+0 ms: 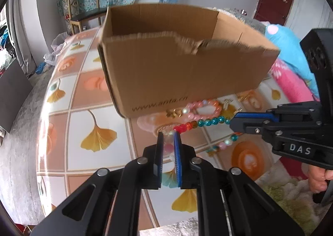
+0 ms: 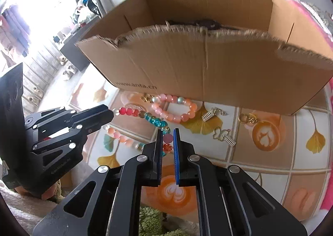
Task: Organize jewelry
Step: 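Lift the bead bracelet with the right tool and carry it over the box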
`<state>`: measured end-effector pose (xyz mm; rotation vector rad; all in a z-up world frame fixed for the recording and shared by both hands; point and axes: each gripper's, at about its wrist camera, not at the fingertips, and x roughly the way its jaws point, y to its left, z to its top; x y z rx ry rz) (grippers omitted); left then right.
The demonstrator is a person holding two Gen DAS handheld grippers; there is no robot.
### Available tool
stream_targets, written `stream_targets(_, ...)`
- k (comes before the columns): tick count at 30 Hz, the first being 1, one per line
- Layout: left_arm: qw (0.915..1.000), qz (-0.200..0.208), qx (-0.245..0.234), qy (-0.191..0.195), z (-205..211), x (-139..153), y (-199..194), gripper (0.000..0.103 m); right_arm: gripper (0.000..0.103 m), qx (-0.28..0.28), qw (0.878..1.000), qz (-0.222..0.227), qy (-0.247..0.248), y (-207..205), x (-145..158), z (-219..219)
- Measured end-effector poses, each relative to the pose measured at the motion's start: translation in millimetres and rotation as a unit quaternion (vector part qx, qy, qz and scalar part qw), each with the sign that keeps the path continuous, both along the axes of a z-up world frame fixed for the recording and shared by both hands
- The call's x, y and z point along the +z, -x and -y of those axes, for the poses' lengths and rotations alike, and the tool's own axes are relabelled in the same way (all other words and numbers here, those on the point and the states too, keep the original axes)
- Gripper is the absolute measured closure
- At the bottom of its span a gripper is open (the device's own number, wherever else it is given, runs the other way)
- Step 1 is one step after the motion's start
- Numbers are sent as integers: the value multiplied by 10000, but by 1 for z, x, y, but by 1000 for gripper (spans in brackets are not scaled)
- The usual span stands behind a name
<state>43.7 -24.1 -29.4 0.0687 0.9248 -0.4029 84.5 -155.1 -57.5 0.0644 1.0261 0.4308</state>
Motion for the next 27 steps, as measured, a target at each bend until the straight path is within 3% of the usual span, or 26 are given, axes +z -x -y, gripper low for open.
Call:
stream_targets(5,9990,412,-90,155,-4,35,10,94,96,81,9996,252,-59,11,26,6)
stream_targets(9,9964,742,-185,358,-9,68,15,94,96,196,9972,716,-70,23,63,8)
stream_targets(14,9874,1501,-355,347,-7,121,18,94,96,336,9888,1450,-74,28,110,12)
stream_targets(19,9770,2070,-446,236,-1,158,-2,94,96,499,9785,2001,21,-5,145,12)
stream_targets(23,9791,1974,-492,74,7,160,-47,94,96,658,9841,1645,-120,-58,147,19)
stream_targets(27,9867,1494,-575,-298,22,135,-98,94,96,821,9933,782,-204,-125,122,15)
